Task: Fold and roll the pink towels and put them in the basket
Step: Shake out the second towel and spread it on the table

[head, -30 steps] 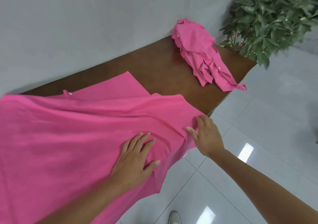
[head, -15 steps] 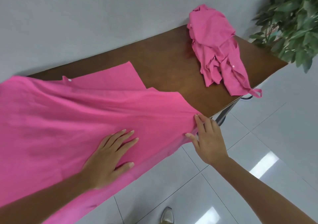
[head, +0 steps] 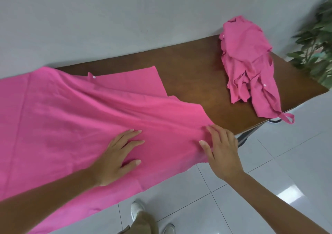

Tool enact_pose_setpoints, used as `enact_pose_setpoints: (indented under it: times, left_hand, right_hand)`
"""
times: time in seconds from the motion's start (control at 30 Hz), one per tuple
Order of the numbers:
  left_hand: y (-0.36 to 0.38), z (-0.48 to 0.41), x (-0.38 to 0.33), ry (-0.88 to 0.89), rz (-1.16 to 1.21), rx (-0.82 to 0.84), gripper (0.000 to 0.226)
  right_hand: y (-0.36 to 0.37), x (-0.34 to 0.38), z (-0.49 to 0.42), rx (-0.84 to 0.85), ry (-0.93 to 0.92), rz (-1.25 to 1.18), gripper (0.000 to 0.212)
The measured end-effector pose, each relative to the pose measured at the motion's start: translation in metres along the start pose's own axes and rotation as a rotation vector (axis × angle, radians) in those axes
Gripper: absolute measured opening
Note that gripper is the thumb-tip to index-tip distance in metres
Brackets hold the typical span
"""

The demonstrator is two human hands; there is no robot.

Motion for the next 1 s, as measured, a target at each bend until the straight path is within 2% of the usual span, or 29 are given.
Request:
enact_pose_setpoints:
  times: [0.17,0.37,0.63,0.83,1.0]
  left_hand:
    - [-0.049,0.006,0.040,-0.100,-0.072,-0.163,0.060]
    - [-0.122,0.036,0.123,-0.403,-0.123,-0.336,0.073]
    - [-0.167,0.070,0.189,-0.651,-0.105,-0.433,0.098]
    - [-0.164,0.076,0.205,-0.715,-0.175,-0.476,0.103]
    - [-0.162,0.078,0.209,-0.745,-0.160,-0.494,0.103]
  right_hand:
    - [-0.010,0.026,-0.031,-0.002,-0.071,-0.029,0.065]
    - [-0.022,0.087,-0.082,0.003,-0.186,-0.075,0.064]
    - [-0.005,0.188,-0.169,0.179,-0.355,-0.072,0.070]
    - [0.038,0.234,-0.222,0.410,-0.391,0.129,0.097]
    - [0.068,0.232,-0.251,0.481,-0.394,0.224,0.074]
Point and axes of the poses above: each hand's wrist, its own z-axis away from the middle knuckle, its own y-axis out of the palm, x = y × z, the point moved 9 cm from there along -z, towards the middle knuckle, and after that the axes turned 14 degrees about z, right-handed, at the moved point
